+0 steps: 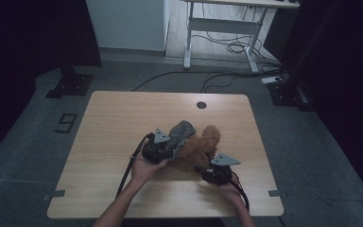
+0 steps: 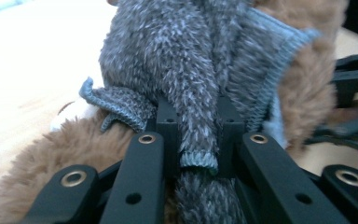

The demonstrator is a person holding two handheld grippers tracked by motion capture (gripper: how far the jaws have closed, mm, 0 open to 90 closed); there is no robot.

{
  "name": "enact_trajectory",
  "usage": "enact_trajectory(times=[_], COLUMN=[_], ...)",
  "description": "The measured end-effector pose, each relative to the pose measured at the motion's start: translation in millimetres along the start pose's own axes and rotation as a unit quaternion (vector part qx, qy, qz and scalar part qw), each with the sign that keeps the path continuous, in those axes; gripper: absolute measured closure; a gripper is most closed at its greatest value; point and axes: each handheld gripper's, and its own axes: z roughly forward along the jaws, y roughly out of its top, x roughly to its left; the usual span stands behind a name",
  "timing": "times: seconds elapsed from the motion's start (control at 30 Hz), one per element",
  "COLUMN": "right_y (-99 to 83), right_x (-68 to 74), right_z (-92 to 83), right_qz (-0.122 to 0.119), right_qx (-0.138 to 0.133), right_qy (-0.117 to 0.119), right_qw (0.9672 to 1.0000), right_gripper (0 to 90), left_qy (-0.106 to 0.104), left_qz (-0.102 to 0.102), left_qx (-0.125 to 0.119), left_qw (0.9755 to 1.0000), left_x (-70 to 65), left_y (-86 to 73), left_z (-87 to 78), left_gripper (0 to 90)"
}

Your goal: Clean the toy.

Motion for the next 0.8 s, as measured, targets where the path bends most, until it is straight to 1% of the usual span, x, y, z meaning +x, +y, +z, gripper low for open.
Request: enact_trajectory(times=[0.03,0.07,0.1,0.13,0.23,0.3,0.33,0.37,0.4,0.43,0.5,0.6,0.7,0.73,0.77,0.8], right_y=[0.0,-0.2,-0.1,0.4,2.3,2.3,2.3,2.3,2.1,2.0,1.6,1.3,1.1,0.9,0.6,0.6], right_x=[0.0,-0.6,-0.4,-0.1,2.1,2.5,3.1,3.2,3.0,2.7,2.1,2.2,2.3,2.1,1.7,1.7], right_z=[0.0,-0.2,-0.1,-0.1,0.2,0.3,0.4,0.4,0.3,0.4,0.6,0.8,0.7,0.8,1.0,1.0], right_qz=[0.000,0.003,0.002,0.000,-0.008,-0.008,-0.010,-0.010,-0.008,-0.007,-0.004,-0.006,-0.006,-0.006,-0.005,-0.005], right_qx=[0.000,-0.001,-0.002,-0.003,-0.002,-0.002,-0.001,-0.001,-0.001,-0.001,-0.001,-0.001,0.000,0.000,0.001,0.001], right_qy=[0.000,0.002,0.002,0.003,0.003,0.003,0.003,0.002,0.002,0.002,0.002,0.003,0.002,0.002,0.002,0.002], right_qw=[1.0000,1.0000,1.0000,1.0000,1.0000,1.0000,0.9999,0.9999,1.0000,1.0000,1.0000,1.0000,1.0000,1.0000,1.0000,1.0000], right_gripper=[53.0,53.0,53.0,53.0,53.0,53.0,53.0,53.0,53.0,53.0,53.0,53.1,53.1,53.1,53.2,53.2], left_qy=[0.000,0.000,0.004,0.007,0.005,0.009,0.016,0.029,0.035,0.048,0.065,0.069,0.082,0.078,0.064,0.052], left_qz=[0.000,-0.002,-0.001,-0.003,-0.013,-0.010,-0.007,-0.003,-0.004,-0.004,-0.007,-0.033,-0.052,-0.064,-0.082,-0.092], left_qx=[0.000,0.001,0.003,0.004,0.000,-0.004,-0.007,-0.010,-0.013,-0.013,-0.010,-0.008,0.001,0.005,0.004,0.003], left_qw=[1.0000,1.0000,1.0000,1.0000,0.9999,0.9999,0.9998,0.9995,0.9993,0.9987,0.9978,0.9970,0.9953,0.9949,0.9946,0.9944], left_x=[0.0,2.8,6.2,10.1,20.3,22.6,23.4,25.7,27.7,32.6,41.1,57.5,69.6,73.4,77.1,79.5], left_y=[0.0,-0.6,-1.9,-3.8,-10.1,-13.6,-15.0,-16.6,-17.6,-19.9,-25.3,-39.8,-55.8,-61.4,-67.4,-71.9], left_z=[0.0,-1.7,-4.0,-6.9,-18.1,-25.1,-28.8,-34.3,-37.7,-43.4,-50.1,-56.9,-58.0,-56.6,-54.3,-52.2], left_gripper=[77.0,77.0,77.0,77.0,76.8,76.7,76.7,76.7,76.7,76.8,76.9,76.9,77.1,77.2,77.3,77.3])
